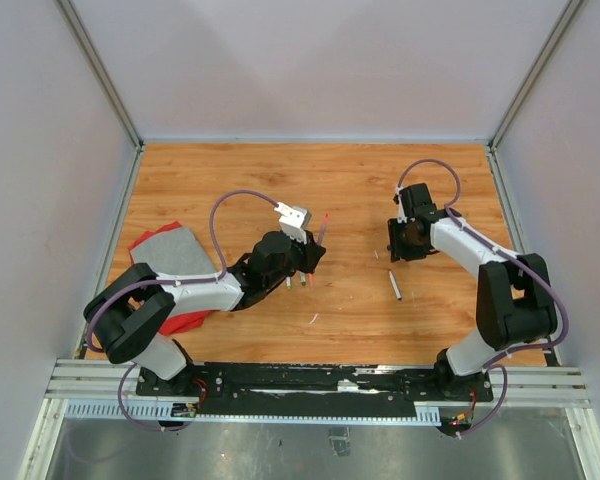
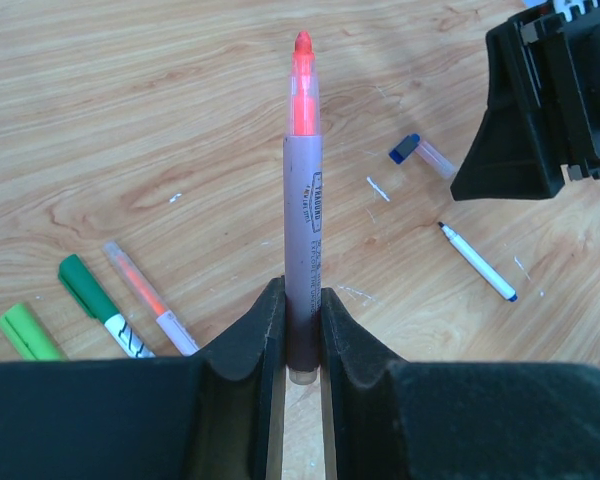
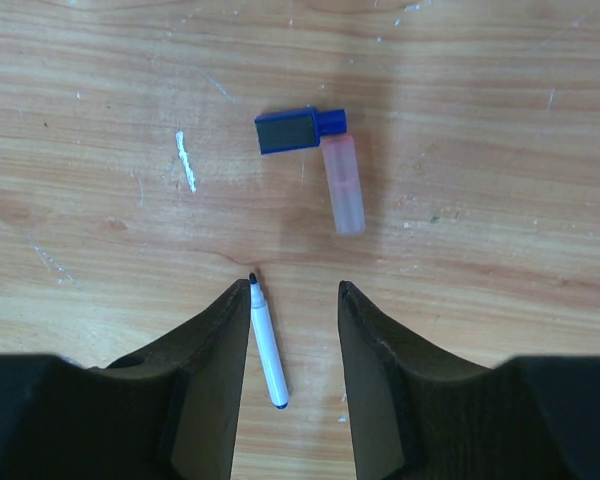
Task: Insert the pens into the pen caps
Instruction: Pick up the pen cap from the center of the board, then place the pen cap at the center of the board.
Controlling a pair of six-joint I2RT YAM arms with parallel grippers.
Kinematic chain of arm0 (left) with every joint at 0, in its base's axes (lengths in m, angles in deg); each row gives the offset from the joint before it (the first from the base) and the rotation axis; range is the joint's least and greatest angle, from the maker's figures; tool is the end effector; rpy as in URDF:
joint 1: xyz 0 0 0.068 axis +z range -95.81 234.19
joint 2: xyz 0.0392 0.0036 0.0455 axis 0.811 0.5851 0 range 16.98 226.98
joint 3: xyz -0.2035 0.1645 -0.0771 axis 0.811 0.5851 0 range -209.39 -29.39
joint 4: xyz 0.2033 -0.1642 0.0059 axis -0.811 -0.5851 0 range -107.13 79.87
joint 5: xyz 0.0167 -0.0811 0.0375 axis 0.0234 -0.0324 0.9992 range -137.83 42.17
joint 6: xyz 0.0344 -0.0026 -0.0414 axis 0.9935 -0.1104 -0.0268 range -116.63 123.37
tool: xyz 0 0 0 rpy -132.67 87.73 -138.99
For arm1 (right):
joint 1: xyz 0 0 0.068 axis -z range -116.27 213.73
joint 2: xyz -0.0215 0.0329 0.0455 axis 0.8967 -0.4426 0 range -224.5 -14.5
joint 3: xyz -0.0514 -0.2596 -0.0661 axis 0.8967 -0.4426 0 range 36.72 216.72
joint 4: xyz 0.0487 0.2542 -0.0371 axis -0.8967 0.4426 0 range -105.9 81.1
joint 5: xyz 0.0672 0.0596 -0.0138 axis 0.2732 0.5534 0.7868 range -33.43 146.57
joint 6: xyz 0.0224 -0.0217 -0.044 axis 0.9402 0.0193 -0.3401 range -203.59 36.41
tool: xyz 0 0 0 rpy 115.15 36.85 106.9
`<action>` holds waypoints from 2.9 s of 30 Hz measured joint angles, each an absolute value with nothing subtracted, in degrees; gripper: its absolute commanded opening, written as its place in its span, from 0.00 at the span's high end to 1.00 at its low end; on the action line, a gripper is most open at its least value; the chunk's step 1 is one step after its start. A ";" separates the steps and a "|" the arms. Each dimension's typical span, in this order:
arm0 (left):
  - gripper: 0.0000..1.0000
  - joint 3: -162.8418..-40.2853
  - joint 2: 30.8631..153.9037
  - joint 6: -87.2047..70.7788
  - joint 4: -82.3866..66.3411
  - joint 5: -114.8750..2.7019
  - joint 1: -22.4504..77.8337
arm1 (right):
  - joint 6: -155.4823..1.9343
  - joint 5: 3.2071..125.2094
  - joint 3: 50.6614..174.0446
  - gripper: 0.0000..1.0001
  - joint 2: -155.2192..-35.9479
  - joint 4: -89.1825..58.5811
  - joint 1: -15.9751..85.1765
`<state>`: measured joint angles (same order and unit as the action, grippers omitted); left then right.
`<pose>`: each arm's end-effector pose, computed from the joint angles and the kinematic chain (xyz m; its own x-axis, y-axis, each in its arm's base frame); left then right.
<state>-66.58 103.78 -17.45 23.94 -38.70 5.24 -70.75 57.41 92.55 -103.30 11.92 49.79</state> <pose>0.2110 -0.2337 0.2001 -0.3935 -0.0824 -0.9156 0.5396 0.7856 -0.3026 0.2970 0.0743 0.1988 -0.8810 0.0103 -0.4731 -0.0534 0.9912 0.1210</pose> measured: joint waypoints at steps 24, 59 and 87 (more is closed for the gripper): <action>1.00 -66.58 103.85 -17.39 23.94 -38.66 5.24 | -76.61 57.39 99.24 0.64 -113.22 12.22 51.50; 0.99 -66.58 103.83 -17.56 23.89 -36.75 5.24 | -77.41 58.61 96.95 0.92 -107.60 11.28 53.86; 1.00 -62.23 98.80 -29.25 19.98 -28.76 13.29 | -93.72 65.67 91.68 0.89 -105.64 10.96 16.72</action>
<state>-62.23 98.80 -29.25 19.98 -28.76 13.29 -93.72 65.67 91.68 -105.64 10.96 16.72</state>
